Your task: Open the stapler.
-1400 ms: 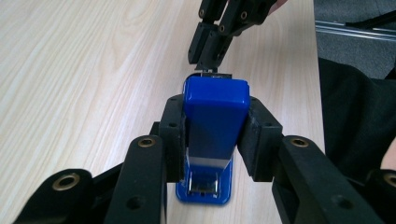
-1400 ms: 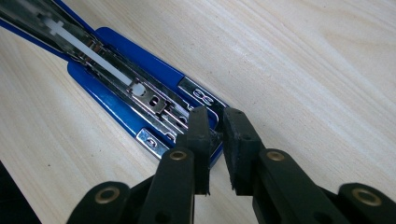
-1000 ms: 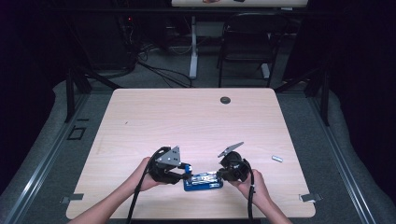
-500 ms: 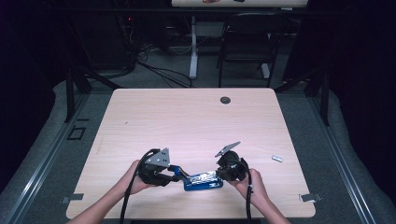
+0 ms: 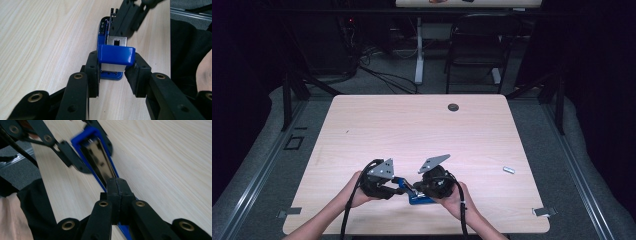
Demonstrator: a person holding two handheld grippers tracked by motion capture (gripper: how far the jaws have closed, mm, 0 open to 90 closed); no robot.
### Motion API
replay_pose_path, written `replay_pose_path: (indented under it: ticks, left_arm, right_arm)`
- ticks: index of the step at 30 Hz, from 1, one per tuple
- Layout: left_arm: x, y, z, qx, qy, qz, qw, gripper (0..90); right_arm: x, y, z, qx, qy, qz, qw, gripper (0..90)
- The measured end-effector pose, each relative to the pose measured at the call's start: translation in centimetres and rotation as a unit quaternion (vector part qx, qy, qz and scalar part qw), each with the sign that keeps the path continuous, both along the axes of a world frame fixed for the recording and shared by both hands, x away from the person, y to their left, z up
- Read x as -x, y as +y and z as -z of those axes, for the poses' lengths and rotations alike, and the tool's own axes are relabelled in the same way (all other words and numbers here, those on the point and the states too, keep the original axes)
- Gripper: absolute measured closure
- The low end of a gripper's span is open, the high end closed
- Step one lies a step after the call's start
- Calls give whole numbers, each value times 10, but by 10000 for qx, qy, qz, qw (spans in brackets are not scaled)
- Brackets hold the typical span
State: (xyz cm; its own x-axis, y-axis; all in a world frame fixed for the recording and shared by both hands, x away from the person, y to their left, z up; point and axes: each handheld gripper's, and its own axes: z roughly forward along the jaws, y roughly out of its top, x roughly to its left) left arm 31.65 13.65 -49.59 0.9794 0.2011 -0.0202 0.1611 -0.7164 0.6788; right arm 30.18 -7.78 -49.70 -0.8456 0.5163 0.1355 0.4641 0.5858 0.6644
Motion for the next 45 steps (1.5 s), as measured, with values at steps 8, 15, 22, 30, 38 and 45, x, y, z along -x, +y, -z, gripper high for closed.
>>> replay_pose_path:
  ticks: [8,15,22,30,38,45]
  left_arm:
    - [0,1,1,-11,-73,49,10000,661]
    - [0,0,1,-15,-168,3,9999,652]
    - [-2,1,-1,167,-93,-24,9998,629]
    - [-3,4,-9,420,-120,-68,9990,616]
    - [-3,4,-9,455,-128,-1,9989,625]
    - [-1,5,-10,384,-92,52,9992,637]
  right_arm:
    - [-3,11,2,108,-83,-106,9999,900]
    - [-5,7,6,-61,-20,-83,9999,900]
    - [-6,7,6,-26,10,-96,10000,900]
    - [-3,11,9,71,2,-153,9999,900]
    - [-4,10,9,59,-1,-162,9999,900]
    - [-3,8,7,130,1,-283,9995,893]
